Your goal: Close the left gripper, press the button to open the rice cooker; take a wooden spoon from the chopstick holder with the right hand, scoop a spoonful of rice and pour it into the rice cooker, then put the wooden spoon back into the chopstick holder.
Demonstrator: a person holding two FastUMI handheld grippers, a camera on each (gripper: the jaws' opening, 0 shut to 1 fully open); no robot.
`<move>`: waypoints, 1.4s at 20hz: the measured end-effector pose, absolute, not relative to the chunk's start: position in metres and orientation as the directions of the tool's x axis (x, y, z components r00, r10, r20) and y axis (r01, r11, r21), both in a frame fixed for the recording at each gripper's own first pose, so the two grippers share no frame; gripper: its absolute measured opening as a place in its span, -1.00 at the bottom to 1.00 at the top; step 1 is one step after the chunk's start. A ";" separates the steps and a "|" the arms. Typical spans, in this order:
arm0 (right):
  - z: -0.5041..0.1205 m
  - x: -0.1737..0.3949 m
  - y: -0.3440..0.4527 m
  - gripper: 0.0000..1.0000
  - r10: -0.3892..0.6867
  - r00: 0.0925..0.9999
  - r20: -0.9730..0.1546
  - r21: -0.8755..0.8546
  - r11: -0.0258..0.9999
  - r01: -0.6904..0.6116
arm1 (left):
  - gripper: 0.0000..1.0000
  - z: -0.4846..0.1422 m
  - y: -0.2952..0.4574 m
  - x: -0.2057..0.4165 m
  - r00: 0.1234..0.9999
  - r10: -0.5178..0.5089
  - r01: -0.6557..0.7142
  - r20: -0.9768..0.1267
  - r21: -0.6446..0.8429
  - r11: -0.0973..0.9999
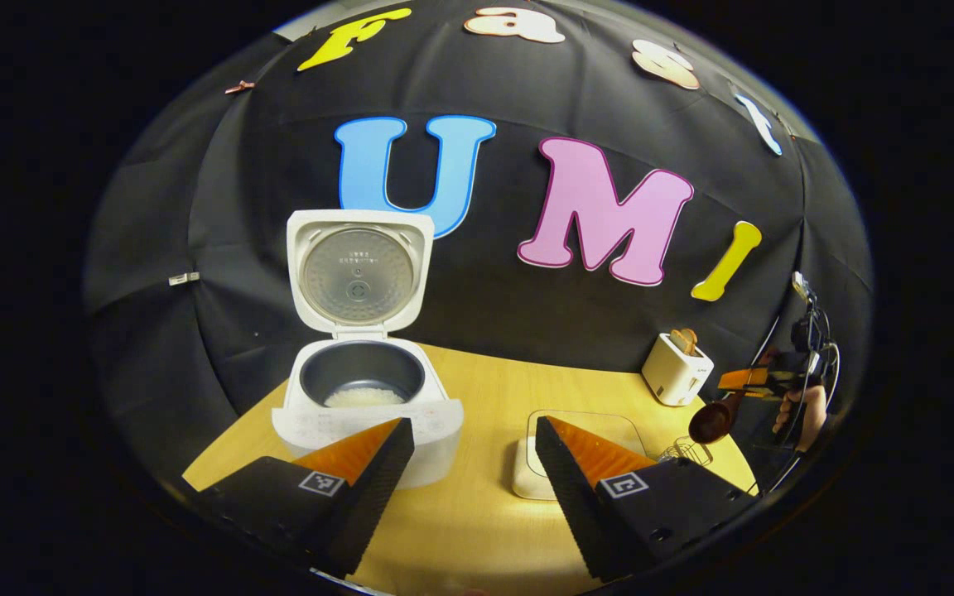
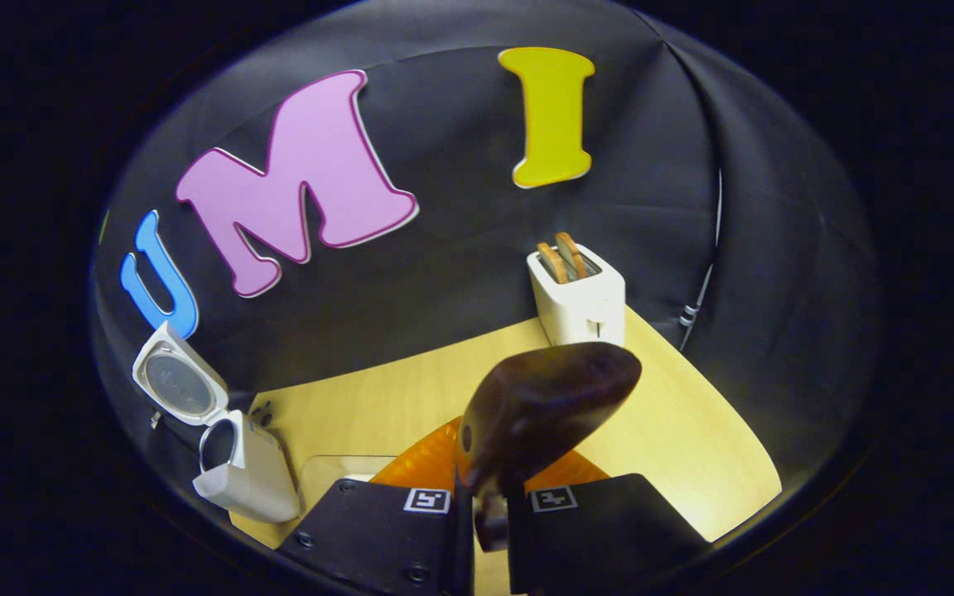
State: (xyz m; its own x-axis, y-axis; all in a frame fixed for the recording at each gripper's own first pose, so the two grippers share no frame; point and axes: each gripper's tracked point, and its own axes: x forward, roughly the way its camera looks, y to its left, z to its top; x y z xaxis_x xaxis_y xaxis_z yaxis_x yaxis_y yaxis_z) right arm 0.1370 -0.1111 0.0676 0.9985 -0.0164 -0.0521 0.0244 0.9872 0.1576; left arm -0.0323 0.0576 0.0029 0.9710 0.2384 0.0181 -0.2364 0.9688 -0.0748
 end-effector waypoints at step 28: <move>-0.086 0.226 0.047 -0.59 -0.057 0.987 -0.153 -0.027 0.998 0.053 | 0.92 -0.029 0.159 -0.062 0.987 0.151 -0.160 -0.054 -0.269 0.950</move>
